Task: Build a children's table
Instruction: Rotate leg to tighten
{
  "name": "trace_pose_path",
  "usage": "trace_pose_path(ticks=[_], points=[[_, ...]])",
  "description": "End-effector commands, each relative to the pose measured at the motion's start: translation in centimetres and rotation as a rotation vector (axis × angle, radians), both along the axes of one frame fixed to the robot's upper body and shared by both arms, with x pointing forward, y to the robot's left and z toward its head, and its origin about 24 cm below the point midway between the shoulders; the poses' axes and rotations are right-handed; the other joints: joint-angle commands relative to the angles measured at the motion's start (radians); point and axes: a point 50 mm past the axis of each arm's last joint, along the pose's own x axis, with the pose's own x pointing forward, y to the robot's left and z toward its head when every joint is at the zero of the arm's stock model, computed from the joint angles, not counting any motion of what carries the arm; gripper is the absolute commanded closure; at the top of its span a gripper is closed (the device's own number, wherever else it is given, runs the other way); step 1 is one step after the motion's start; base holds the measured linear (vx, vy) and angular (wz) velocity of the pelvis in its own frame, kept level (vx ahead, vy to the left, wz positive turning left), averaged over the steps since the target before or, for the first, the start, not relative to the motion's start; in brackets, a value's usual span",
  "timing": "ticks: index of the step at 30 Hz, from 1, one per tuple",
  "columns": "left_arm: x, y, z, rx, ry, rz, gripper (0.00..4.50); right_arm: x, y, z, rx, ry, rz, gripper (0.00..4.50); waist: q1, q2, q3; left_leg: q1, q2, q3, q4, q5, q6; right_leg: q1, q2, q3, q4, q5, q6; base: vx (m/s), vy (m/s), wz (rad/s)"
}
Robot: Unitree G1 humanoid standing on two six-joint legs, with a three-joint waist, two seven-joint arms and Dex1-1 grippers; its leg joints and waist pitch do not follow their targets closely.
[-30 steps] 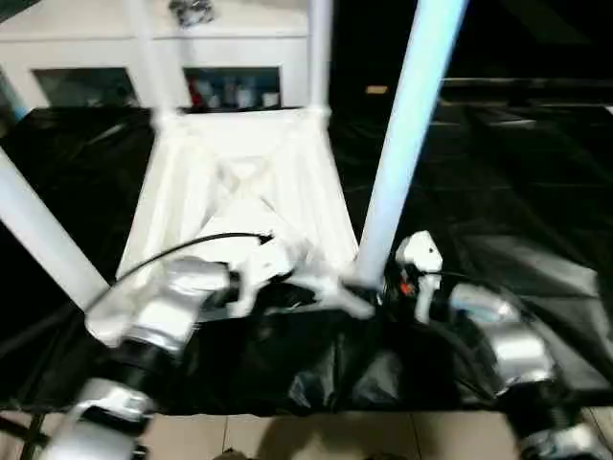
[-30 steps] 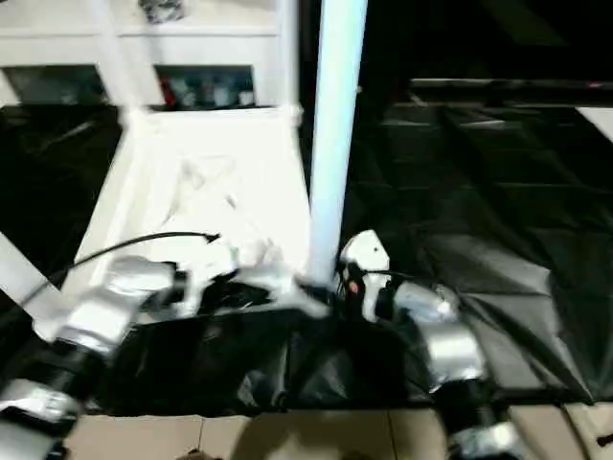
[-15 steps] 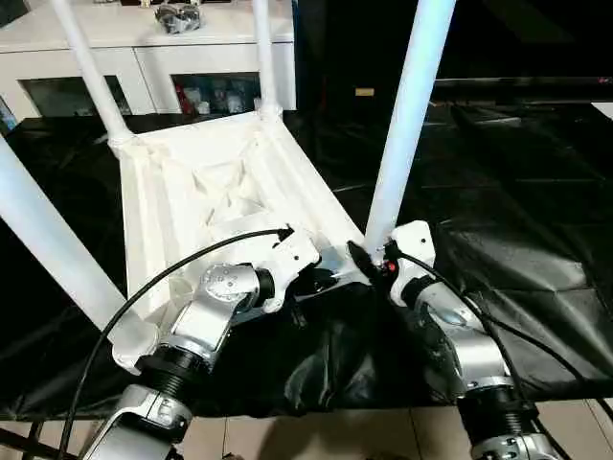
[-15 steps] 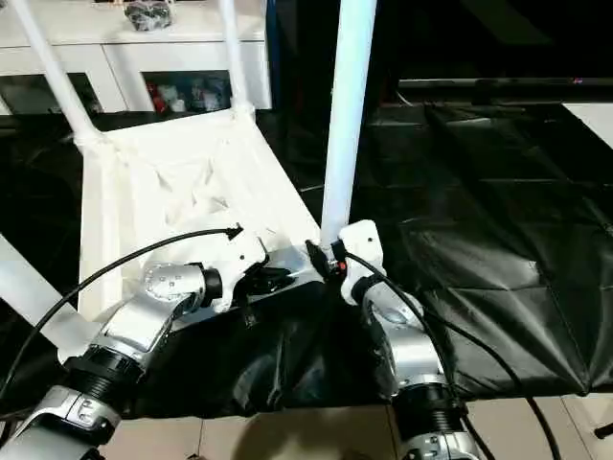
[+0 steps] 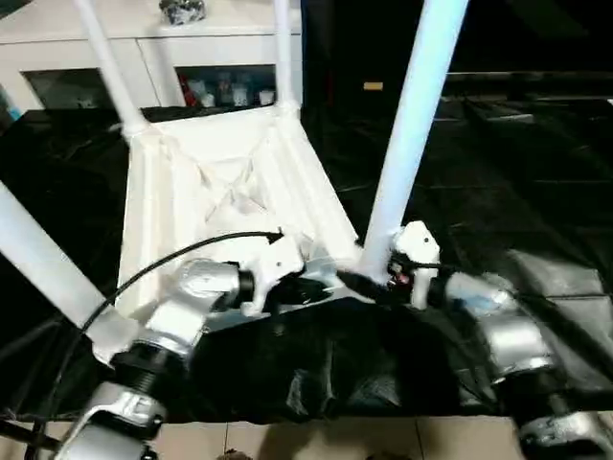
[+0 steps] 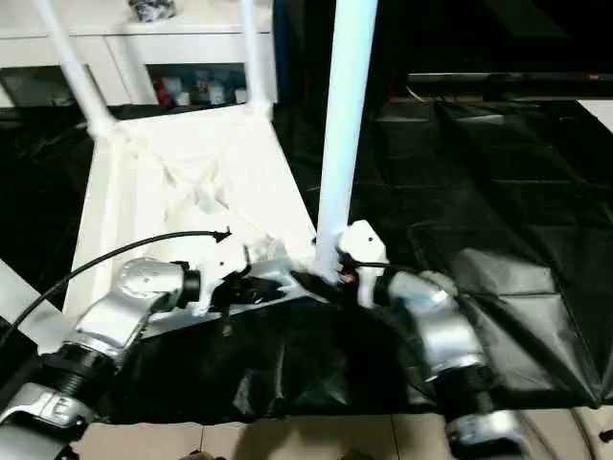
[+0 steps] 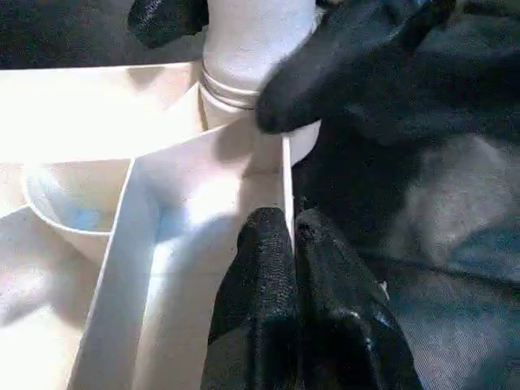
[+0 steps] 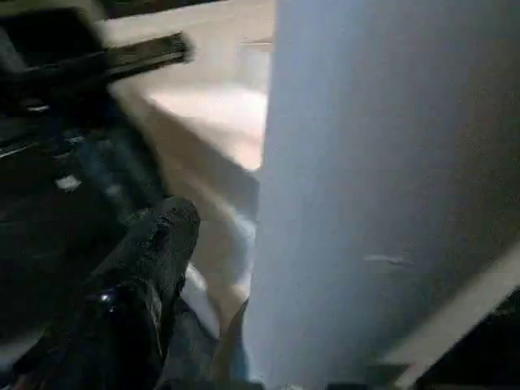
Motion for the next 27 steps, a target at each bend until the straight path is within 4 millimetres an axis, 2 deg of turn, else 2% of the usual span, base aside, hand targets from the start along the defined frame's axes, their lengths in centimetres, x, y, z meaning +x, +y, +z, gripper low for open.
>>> trace_pose_path(ticks=[1, 3, 4, 7, 8, 11, 12, 13, 16, 22, 23, 24, 25, 26, 27], points=[[-0.1, -0.1, 0.5, -0.016, -0.009, -0.071, 4.5, -0.8, 0.4, 0.0, -0.001, 0.068, 0.163, 0.89, 0.001, -0.011, -0.058, 0.008, 0.006, 0.014, -0.061, -0.202, 0.103, 0.054, -0.014, 0.008, -0.06, -0.039, -0.291, 0.0, 0.0, 0.0], [-0.1, 0.1, 0.5, -0.016, -0.003, -0.083, 4.5, -1.2, 0.4, -0.1, -0.01, 0.093, 0.22, 0.89, 0.007, -0.013, -0.055, 0.008, 0.009, 0.015, -0.062, -0.212, 0.102, 0.051, -0.016, 0.009, -0.061, -0.071, -0.288, 0.0, 0.0, 0.0], [0.0, 0.1, 0.6, -0.016, -0.002, -0.085, 4.5, -1.3, 0.4, -0.1, -0.012, 0.099, 0.233, 1.14, 0.007, -0.013, -0.055, 0.008, 0.009, 0.015, -0.062, -0.212, 0.102, 0.051, -0.016, 0.009, -0.061, -0.071, -0.288, 0.0, 0.0, 0.0], [0.0, 0.3, 0.7, -0.014, 0.008, -0.106, 4.5, -1.6, 0.4, -0.2, -0.023, 0.141, 0.304, 1.21, 0.015, -0.016, -0.052, 0.009, 0.011, 0.015, -0.065, -0.226, 0.088, 0.048, -0.019, 0.011, -0.065, -0.124, -0.276, 0.0, 0.0, 0.0], [0.1, 0.4, 0.7, -0.011, 0.009, -0.11, 4.5, -1.6, 0.4, -0.2, -0.025, 0.149, 0.315, 1.47, 0.018, -0.016, -0.052, 0.01, 0.01, 0.015, -0.065, -0.23, 0.084, 0.048, -0.018, 0.012, -0.066, -0.137, -0.272, 0.0, 0.0, 0.0], [0.1, 0.5, 0.7, -0.003, 0.014, -0.126, 4.5, -1.7, 0.4, -0.3, -0.03, 0.172, 0.342, 1.56, 0.02, -0.017, -0.052, 0.009, 0.009, 0.015, -0.065, -0.221, 0.075, 0.047, -0.02, 0.013, -0.066, -0.145, -0.265, 0.0, 0.0, 0.0], [0.1, 0.5, 0.7, -0.003, 0.015, -0.129, 4.5, -1.7, 0.4, -0.3, -0.035, 0.176, 0.348, 1.73, 0.02, -0.018, -0.052, 0.009, 0.009, 0.015, -0.065, -0.218, 0.074, 0.048, -0.019, 0.012, -0.065, -0.142, -0.263, 0.0, 0.0, 0.0], [0.2, 0.5, 0.7, -0.004, 0.016, -0.131, 4.5, -1.6, 0.4, -0.6, -0.055, 0.178, 0.34, 1.73, 0.021, -0.015, -0.053, 0.009, 0.009, 0.014, -0.065, -0.214, 0.075, 0.047, -0.02, 0.012, -0.064, -0.136, -0.264, 0.0, 0.0, 0.0], [0.2, 0.4, 0.7, -0.006, 0.018, -0.133, 4.5, -1.5, 0.4, -0.8, -0.062, 0.18, 0.331, 1.87, 0.02, -0.016, -0.052, 0.008, 0.008, 0.014, -0.065, -0.214, 0.071, 0.048, -0.019, 0.012, -0.065, -0.134, -0.265, 0.0, 0.0, 0.0], [0.5, 0.3, 0.6, -0.014, 0.005, -0.086, 4.5, -1.6, 0.8, -0.8, -0.01, 0.18, 0.285, 2.32, 0.02, -0.015, -0.051, 0.008, 0.009, 0.014, -0.068, -0.228, 0.065, 0.047, -0.02, 0.012, -0.067, -0.159, -0.258, 0.0, 0.0, 0.0], [0.6, 0.3, 0.6, -0.015, 0.005, -0.08, 4.5, -1.6, 0.8, -0.9, -0.005, 0.179, 0.281, 2.38, 0.02, -0.016, -0.05, 0.007, 0.009, 0.013, -0.07, -0.236, 0.061, 0.047, -0.02, 0.012, -0.069, -0.177, -0.252, 0.0, 0.0, 0.0], [0.9, 0.1, 0.6, -0.015, -0.017, -0.028, 4.5, -1.6, 1.0, -1.3, 0.001, 0.187, 0.228, 2.43, 0.02, -0.011, -0.05, 0.009, 0.008, 0.012, -0.071, -0.245, 0.057, 0.047, -0.02, 0.012, -0.07, -0.19, -0.249, 0.0, 0.0, 0.0], [1.1, -0.2, 0.6, -0.029, -0.024, 0.014, 4.5, -1.6, 1.3, -1.7, -0.009, 0.18, 0.169, 2.46, 0.019, -0.013, -0.047, 0.013, 0.009, 0.013, -0.073, -0.269, 0.048, 0.042, -0.02, 0.013, -0.076, -0.223, -0.24, 0.0, 0.0, 0.0], [1.2, -0.5, 0.6, -0.039, -0.029, 0.041, 4.5, -1.5, 1.5, -2.0, -0.019, 0.173, 0.13, 2.48, 0.017, -0.014, -0.045, 0.011, 0.009, 0.012, -0.075, -0.28, 0.04, 0.042, -0.02, 0.014, -0.078, -0.247, -0.232, 0.0, 0.0, 0.0], [1.3, -0.8, 0.5, -0.046, -0.037, 0.068, 4.5, -1.4, 1.8, -2.4, -0.015, 0.174, 0.066, 2.48, 0.014, -0.014, -0.042, 0.017, 0.006, 0.01, -0.078, -0.328, 0.021, 0.039, -0.022, 0.014, -0.087, -0.346, -0.203, 0.0, 0.0, 0.0]])
